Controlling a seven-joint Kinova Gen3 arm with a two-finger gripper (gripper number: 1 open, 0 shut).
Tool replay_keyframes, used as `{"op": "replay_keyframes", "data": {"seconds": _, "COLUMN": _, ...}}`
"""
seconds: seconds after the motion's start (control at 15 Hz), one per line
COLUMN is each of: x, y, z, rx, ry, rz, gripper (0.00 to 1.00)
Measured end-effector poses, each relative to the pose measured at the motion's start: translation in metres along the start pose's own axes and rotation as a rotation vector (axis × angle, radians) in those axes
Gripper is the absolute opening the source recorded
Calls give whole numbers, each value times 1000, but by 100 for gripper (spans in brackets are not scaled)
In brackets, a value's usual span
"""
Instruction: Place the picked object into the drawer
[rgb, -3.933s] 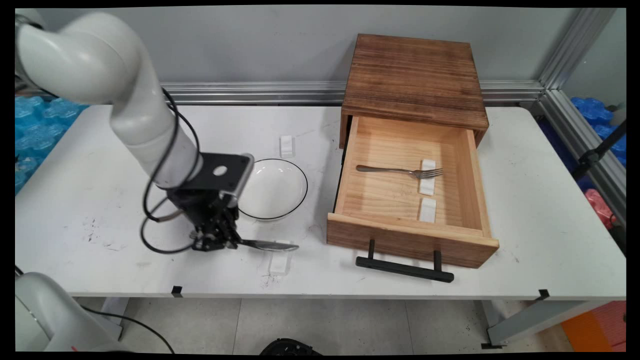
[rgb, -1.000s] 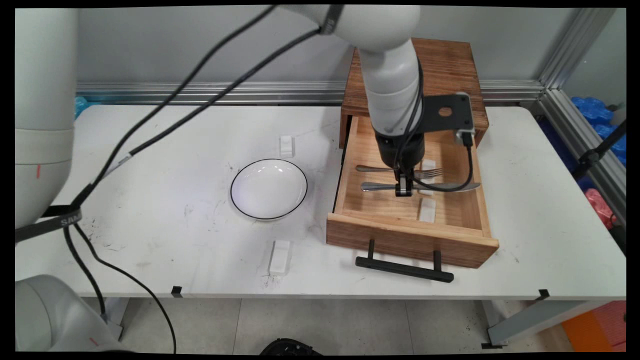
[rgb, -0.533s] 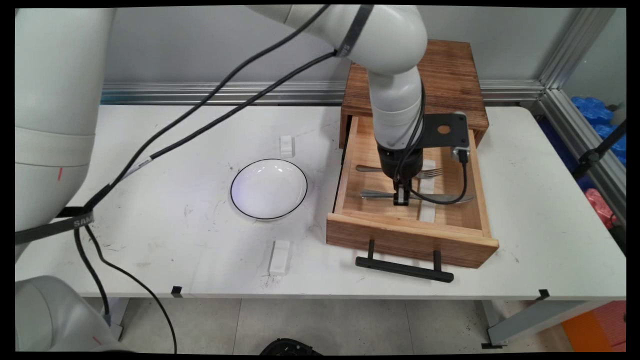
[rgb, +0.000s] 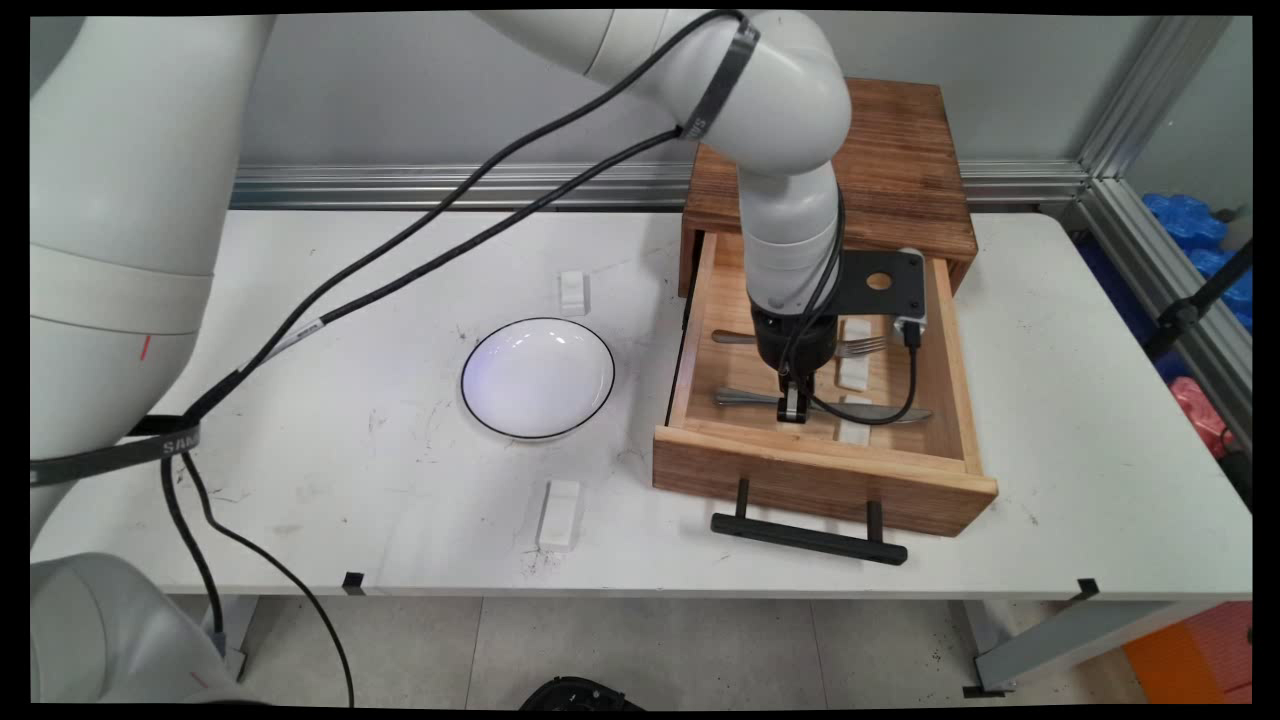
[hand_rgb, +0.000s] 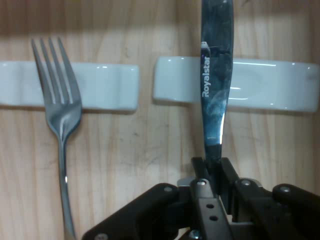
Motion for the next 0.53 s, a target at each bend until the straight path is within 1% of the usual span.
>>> {"op": "replay_keyframes", "data": {"seconds": 0.4, "x": 0, "y": -1, "z": 9, "rx": -12, "ry": -1, "rz": 17, "gripper": 0}}
{"op": "replay_keyframes", "data": {"seconds": 0.47, "x": 0, "y": -1, "z": 10, "rx": -13, "ry": -1, "rz": 18, "gripper": 100}}
{"op": "replay_keyframes", "data": {"seconds": 0.53, "x": 0, "y": -1, "z": 11, "rx": -15, "ry": 1, "rz": 20, "gripper": 100}}
